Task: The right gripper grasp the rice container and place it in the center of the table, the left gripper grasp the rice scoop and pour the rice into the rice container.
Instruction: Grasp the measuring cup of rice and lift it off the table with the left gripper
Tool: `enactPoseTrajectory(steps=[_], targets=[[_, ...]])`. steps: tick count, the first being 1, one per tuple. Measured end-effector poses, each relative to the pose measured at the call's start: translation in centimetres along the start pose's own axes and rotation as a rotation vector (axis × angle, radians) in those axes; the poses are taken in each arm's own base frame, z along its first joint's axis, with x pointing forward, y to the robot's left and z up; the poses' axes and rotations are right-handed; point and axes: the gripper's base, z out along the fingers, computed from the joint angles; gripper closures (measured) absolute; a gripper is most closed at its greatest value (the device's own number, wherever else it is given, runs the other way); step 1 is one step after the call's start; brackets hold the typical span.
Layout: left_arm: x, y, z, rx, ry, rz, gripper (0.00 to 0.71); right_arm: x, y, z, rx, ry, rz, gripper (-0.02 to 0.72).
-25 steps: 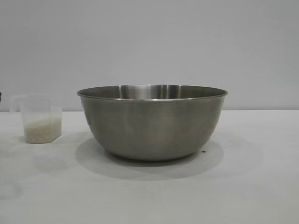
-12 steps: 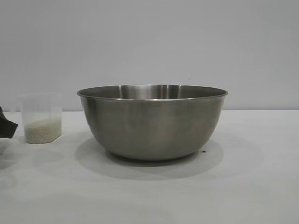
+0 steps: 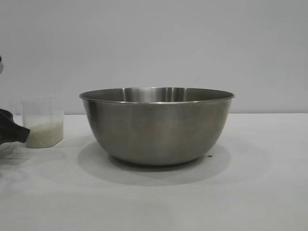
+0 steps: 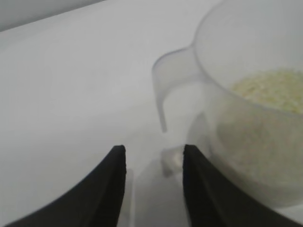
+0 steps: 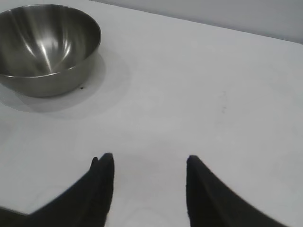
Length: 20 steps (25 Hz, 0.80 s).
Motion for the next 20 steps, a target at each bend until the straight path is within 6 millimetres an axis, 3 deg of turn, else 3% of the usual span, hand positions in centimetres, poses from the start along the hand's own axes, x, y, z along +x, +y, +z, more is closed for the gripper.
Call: enactPoseTrajectory(steps=[20], targets=[[-0.65, 0.09, 0.1, -0.005, -0.023, -0.005, 0.485, 0.0, 0.0, 0.0, 0.0, 0.0, 0.0, 0.364]])
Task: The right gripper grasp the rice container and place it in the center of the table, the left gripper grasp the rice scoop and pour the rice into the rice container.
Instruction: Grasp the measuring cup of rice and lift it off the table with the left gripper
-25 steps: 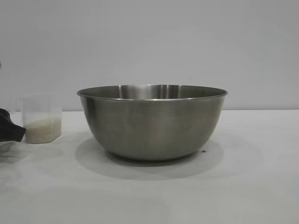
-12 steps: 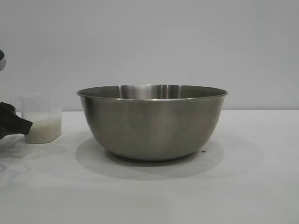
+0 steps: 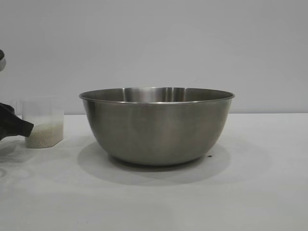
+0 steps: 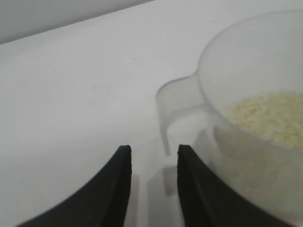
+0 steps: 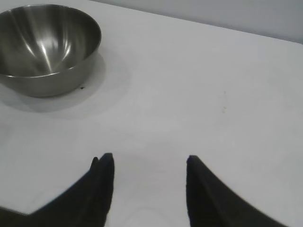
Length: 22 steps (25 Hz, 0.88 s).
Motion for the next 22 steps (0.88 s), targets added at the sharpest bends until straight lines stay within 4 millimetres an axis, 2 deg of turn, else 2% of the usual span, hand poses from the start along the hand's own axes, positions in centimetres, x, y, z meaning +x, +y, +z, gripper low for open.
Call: enactPoseTrajectory(steps=[16, 19, 21, 22], targets=[[-1.8, 0.0, -0.4, 0.02, -0.063, 0.004, 0.485, 0.0, 0.0, 0.0, 0.0, 0.0, 0.0, 0.364], [-2.0, -0.1, -0.2, 0.038, -0.075, 0.013, 0.641, 0.0, 0.0, 0.0, 0.0, 0.0, 0.0, 0.364], [-2.2, -0.2, 0.0, 0.041, -0.084, 0.013, 0.71, 0.0, 0.0, 0.0, 0.0, 0.0, 0.0, 0.364], [-2.3, -0.2, 0.0, 0.041, -0.087, 0.013, 0.71, 0.0, 0.0, 0.0, 0.0, 0.0, 0.0, 0.364]])
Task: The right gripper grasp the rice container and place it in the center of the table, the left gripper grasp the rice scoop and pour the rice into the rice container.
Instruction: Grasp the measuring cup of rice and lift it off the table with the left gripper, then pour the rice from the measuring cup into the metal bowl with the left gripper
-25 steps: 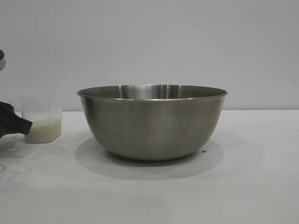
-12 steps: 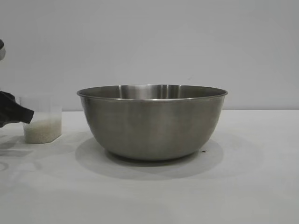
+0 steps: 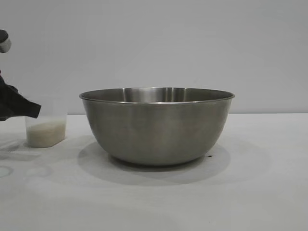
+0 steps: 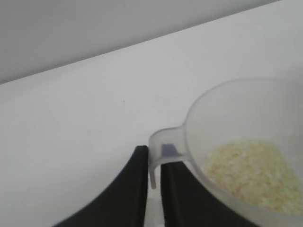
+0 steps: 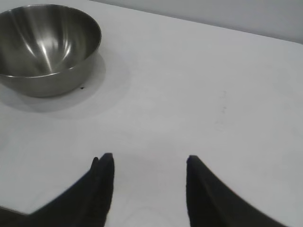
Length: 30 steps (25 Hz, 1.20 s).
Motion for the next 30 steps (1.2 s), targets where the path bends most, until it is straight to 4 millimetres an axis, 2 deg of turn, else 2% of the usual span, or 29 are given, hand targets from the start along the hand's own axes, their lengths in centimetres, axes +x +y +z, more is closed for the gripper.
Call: enactPoseTrajectory(steps=[8, 13, 20, 25, 30], targets=[[-1.7, 0.1, -0.3, 0.015, -0.054, 0.005, 0.71, 0.0, 0.0, 0.0, 0.0, 0.0, 0.0, 0.364], [-4.2, -0.1, -0.9, 0.067, -0.15, 0.078, 0.71, 0.0, 0.0, 0.0, 0.0, 0.0, 0.0, 0.364], [-9.1, -1.3, -0.9, 0.187, -0.387, 0.413, 0.71, 0.0, 0.0, 0.0, 0.0, 0.0, 0.0, 0.364], [-10.9, -3.0, -0.6, 0.24, -0.543, 0.75, 0.71, 0.0, 0.0, 0.0, 0.0, 0.0, 0.0, 0.364], [-12.3, -6.1, -1.1, 0.261, -0.703, 1.046, 0.71, 0.0, 0.0, 0.0, 0.0, 0.0, 0.0, 0.364]])
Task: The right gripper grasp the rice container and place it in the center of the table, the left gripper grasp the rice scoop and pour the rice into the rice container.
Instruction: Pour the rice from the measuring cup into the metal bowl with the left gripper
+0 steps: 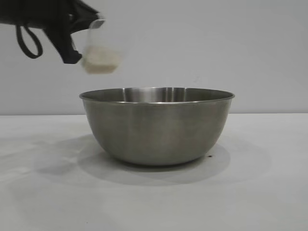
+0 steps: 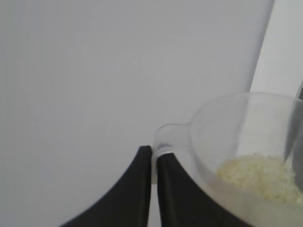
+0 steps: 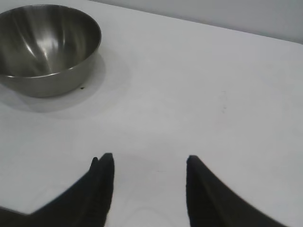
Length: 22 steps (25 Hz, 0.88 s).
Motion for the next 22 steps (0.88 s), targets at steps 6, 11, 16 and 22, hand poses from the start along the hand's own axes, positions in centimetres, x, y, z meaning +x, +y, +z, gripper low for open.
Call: enactPoseTrajectory(steps=[6, 11, 16, 22], targets=[[-1.9, -0.8, 0.5, 0.028, -0.085, 0.221, 0.71, 0.0, 0.0, 0.0, 0.0, 0.0, 0.0, 0.364], [-2.3, -1.4, 0.5, 0.059, -0.153, 0.373, 0.71, 0.0, 0.0, 0.0, 0.0, 0.0, 0.0, 0.364], [-2.8, -1.5, 0.7, 0.067, -0.218, 0.484, 0.71, 0.0, 0.0, 0.0, 0.0, 0.0, 0.0, 0.364], [-2.9, -1.5, 0.8, 0.048, -0.25, 0.669, 0.71, 0.0, 0.0, 0.0, 0.0, 0.0, 0.0, 0.364]])
